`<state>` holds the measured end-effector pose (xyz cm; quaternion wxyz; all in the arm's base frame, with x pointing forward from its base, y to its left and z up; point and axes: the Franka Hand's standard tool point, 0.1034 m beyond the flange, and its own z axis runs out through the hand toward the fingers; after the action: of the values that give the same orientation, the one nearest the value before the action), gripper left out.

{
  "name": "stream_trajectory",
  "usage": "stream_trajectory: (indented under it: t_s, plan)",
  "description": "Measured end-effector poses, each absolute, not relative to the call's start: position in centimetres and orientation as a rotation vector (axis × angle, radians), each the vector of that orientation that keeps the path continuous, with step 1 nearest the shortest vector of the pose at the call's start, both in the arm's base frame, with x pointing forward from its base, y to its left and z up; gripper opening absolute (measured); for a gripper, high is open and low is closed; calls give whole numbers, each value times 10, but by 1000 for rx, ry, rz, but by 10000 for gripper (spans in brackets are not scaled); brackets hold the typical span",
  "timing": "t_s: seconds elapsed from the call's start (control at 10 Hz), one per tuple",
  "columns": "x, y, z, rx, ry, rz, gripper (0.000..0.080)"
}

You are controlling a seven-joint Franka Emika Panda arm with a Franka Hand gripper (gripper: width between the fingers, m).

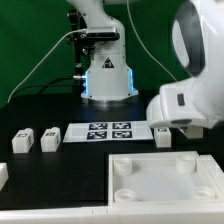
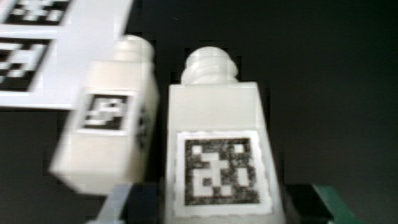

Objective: Assemble one leg

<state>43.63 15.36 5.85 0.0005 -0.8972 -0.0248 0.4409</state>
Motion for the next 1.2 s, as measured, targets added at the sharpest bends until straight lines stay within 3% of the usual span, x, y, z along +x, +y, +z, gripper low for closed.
stream_trajectory:
  t_s: [0.2,0.4,0.5,0.7,1.1,1.2]
  plan:
    - [472,144,82,-2884,-129,1181,291]
    - [500,123,125,-2963,-125,882,291]
    - [518,117,139,-3002,-117,728,291]
    - [540,123,165,-3077,-115,500,291]
    - [546,127,161,-3080,-123,-80,291]
    - [557,126,150,-3050,-131,-277,291]
